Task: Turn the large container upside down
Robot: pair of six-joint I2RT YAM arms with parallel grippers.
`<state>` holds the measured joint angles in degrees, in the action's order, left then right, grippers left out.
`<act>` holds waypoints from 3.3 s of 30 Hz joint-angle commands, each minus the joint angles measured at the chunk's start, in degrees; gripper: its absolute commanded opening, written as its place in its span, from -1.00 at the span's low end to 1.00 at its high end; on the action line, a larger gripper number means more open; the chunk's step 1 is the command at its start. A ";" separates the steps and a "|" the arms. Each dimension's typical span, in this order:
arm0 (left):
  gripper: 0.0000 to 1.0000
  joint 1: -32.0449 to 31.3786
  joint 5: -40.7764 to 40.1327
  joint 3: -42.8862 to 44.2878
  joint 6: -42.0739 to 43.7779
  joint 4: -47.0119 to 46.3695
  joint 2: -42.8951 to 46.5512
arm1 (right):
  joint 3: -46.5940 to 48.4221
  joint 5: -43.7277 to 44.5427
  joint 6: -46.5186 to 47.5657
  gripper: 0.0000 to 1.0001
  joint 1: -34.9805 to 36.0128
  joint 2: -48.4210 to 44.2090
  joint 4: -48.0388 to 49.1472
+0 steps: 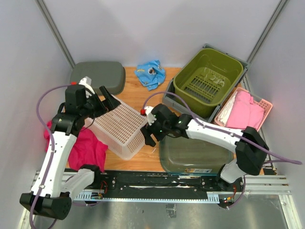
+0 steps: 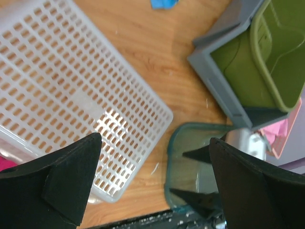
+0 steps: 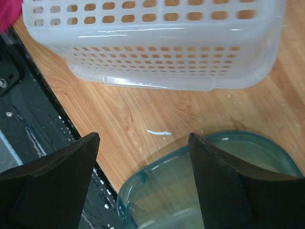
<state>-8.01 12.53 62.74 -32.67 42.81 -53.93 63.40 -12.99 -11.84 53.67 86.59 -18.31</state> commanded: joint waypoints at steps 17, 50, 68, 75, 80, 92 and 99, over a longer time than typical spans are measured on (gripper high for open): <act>0.98 -0.16 -6.24 2.76 2.04 3.51 1.41 | 30.74 8.50 3.89 0.61 -8.63 30.89 -0.39; 0.90 -19.21 -5.94 -2.77 4.08 -15.95 -30.69 | -14.46 32.93 -18.99 0.72 -25.14 -33.04 -32.12; 0.91 -4.36 -6.23 -0.35 5.54 -19.57 -32.05 | -17.68 11.55 -14.56 0.72 -61.91 -29.89 -31.74; 0.92 -2.26 -4.98 1.03 8.07 -18.30 -32.32 | -21.96 5.12 -14.25 0.72 -62.85 -28.56 -27.55; 0.94 -2.05 -7.06 2.29 10.32 -14.84 -30.57 | -24.32 -6.47 -12.48 0.67 -62.89 -25.67 -26.90; 0.98 -2.01 0.66 13.05 8.43 -5.68 -23.56 | -37.02 -18.37 -38.70 0.60 -41.79 -35.74 -5.45; 0.98 -3.74 4.13 14.21 7.48 -5.74 -22.91 | -32.17 -15.64 -37.42 0.61 -32.69 -27.87 -3.86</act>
<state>-10.66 13.89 76.93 -24.64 35.51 -77.21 28.40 -29.36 -47.24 19.38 55.29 -24.10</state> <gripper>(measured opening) 0.991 0.801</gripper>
